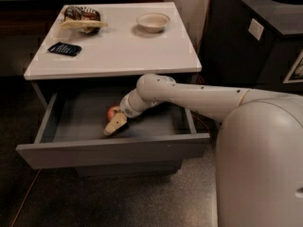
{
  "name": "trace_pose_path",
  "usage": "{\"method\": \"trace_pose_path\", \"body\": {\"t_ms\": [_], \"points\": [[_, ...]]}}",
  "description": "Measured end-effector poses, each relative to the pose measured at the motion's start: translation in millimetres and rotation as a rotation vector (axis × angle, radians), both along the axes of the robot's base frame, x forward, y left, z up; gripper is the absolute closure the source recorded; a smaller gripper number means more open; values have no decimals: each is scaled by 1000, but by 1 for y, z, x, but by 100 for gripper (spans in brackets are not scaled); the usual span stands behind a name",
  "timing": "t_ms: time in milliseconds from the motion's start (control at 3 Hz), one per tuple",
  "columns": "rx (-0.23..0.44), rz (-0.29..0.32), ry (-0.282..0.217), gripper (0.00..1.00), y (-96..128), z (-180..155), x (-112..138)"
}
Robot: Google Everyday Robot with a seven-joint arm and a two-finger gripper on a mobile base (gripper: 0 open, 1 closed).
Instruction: Place apple into top drawer
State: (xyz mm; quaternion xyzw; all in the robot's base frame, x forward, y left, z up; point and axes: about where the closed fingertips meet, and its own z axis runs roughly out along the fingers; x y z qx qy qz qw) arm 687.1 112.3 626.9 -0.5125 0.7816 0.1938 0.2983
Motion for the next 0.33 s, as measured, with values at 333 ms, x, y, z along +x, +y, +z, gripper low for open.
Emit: {"method": "trace_pose_path", "body": {"t_ms": [333], "points": [[0, 0, 0, 0, 0, 0, 0]]}}
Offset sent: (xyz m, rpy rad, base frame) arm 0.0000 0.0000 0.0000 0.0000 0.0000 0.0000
